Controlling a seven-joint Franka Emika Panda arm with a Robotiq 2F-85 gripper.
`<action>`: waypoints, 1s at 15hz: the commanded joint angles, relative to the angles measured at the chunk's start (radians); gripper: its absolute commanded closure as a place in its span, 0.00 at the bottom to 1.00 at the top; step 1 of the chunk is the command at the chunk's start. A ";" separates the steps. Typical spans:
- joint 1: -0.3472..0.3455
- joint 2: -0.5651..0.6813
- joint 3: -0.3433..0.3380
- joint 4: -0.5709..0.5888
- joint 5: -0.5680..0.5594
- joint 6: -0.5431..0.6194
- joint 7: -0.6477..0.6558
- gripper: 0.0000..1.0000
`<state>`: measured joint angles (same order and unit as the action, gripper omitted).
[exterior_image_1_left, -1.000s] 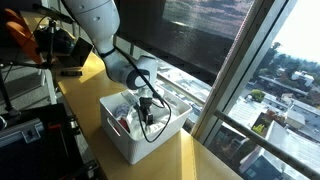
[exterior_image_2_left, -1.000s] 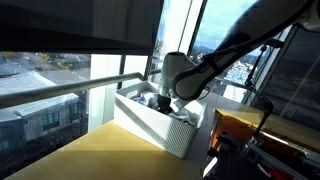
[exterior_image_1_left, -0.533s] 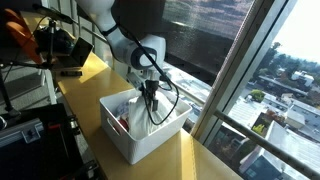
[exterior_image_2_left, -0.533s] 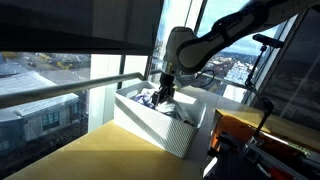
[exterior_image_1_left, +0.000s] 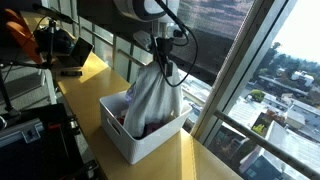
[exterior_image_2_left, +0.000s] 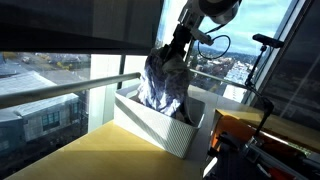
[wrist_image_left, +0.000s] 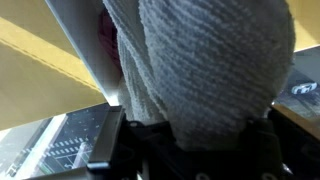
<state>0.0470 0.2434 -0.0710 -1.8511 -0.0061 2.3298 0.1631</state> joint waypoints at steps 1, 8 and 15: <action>-0.027 -0.148 0.033 0.022 0.061 -0.086 -0.043 1.00; 0.000 -0.367 0.081 0.131 0.098 -0.165 -0.057 1.00; 0.113 -0.496 0.255 0.113 0.073 -0.229 0.007 1.00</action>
<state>0.1181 -0.2290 0.1135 -1.6892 0.0701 2.0926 0.1416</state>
